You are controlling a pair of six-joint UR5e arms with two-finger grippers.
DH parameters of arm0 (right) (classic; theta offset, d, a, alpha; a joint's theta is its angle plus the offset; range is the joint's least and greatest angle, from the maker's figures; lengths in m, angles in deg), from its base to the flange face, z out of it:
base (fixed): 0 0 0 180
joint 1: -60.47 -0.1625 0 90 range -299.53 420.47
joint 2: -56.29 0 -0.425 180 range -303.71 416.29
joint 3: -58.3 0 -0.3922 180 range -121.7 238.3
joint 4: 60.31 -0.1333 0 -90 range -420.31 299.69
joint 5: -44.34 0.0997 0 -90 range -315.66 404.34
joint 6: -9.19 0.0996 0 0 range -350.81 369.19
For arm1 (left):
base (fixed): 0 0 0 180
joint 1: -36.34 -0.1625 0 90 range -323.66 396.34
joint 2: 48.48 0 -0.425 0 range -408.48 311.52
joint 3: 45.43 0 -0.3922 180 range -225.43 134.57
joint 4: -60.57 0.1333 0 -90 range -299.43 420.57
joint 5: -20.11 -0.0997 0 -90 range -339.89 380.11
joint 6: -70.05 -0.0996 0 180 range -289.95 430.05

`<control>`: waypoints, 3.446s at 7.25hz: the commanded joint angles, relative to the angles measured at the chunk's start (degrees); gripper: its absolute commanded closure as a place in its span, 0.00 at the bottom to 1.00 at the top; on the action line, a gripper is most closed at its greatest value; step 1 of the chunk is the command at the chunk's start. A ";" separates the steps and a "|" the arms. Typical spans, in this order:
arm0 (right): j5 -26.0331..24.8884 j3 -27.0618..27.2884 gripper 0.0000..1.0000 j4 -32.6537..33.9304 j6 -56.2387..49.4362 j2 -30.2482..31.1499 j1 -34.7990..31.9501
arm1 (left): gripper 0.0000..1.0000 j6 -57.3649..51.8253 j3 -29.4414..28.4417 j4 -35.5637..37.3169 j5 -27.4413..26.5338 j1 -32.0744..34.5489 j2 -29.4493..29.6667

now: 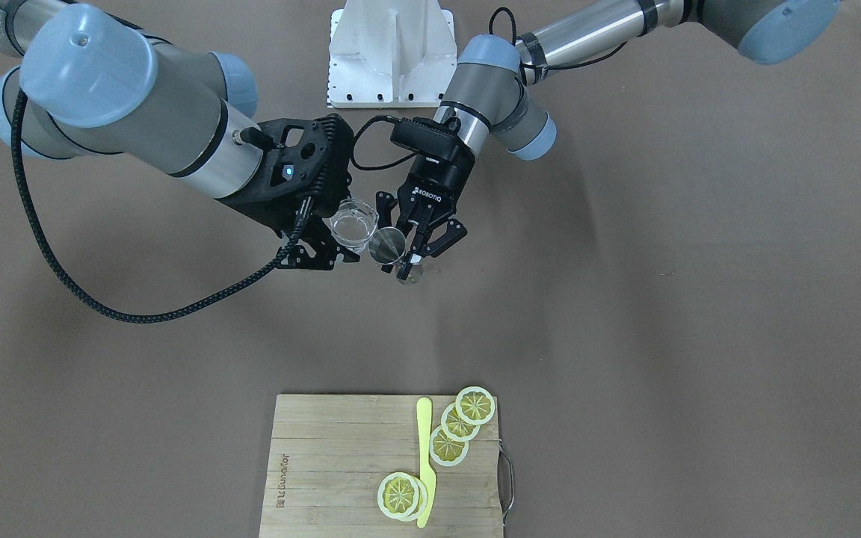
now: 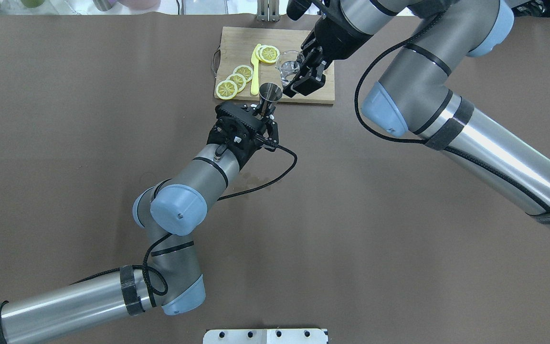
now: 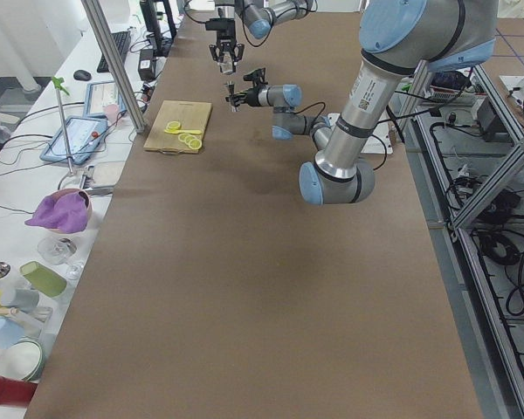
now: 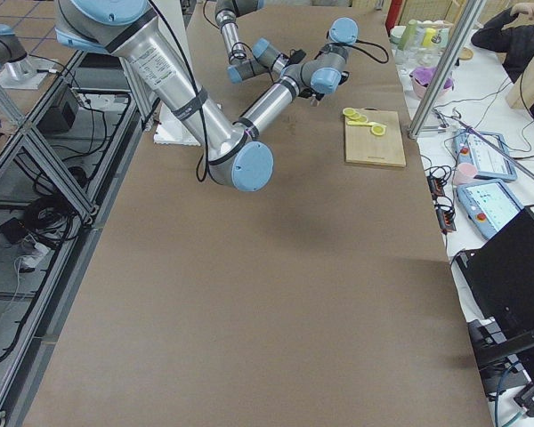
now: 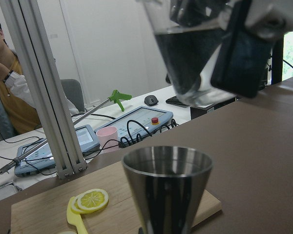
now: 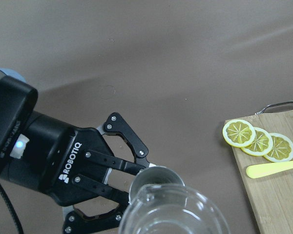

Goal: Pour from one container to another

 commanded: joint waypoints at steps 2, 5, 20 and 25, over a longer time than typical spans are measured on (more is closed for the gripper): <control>0.91 0.38 1.00 1.26 -3.70 0.54 0.70 | 1.00 0.00 0.03 -0.10 -0.07 -0.75 0.00; 1.35 1.61 1.00 4.87 -11.00 0.36 0.27 | 1.00 0.00 0.03 -0.19 -0.07 -0.75 -0.09; -0.57 5.82 1.00 10.84 -22.71 3.18 -3.26 | 1.00 0.09 -1.64 -0.19 0.72 -2.07 3.60; -3.22 12.41 1.00 13.31 -24.81 8.09 0.00 | 1.00 0.09 -1.55 -0.19 0.64 -2.07 3.43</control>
